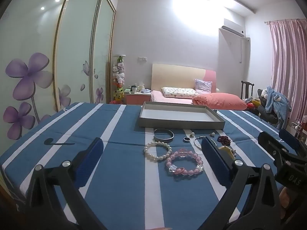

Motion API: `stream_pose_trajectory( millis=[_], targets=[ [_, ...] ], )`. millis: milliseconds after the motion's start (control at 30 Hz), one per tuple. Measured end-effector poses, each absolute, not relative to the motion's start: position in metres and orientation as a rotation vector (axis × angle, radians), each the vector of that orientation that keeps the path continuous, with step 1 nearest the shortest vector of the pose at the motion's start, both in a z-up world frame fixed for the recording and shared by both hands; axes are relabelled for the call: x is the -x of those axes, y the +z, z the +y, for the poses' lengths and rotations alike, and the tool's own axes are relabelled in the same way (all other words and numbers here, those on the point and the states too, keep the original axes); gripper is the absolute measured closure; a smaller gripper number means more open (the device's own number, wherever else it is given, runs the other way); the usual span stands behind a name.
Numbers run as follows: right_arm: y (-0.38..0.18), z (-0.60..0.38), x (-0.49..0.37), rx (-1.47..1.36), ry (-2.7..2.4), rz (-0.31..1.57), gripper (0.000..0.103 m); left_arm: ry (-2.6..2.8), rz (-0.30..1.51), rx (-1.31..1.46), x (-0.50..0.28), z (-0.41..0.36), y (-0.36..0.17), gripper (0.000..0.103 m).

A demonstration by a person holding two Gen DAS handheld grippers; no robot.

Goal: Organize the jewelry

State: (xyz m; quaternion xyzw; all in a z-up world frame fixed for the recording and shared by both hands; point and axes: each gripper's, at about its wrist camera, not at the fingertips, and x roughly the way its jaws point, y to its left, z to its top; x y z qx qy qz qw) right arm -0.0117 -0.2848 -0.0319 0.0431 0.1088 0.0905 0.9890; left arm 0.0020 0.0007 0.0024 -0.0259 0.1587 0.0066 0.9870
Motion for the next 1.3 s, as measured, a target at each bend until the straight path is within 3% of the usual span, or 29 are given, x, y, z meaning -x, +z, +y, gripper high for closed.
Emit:
stream_pose_trajectory(
  millis=[1300],
  targets=[
    [-0.047,-0.286,0.01,-0.09,0.18,0.232,0.002,0.016,0.322,0.067,-0.003,0.006,-0.002,0.004]
  ],
)
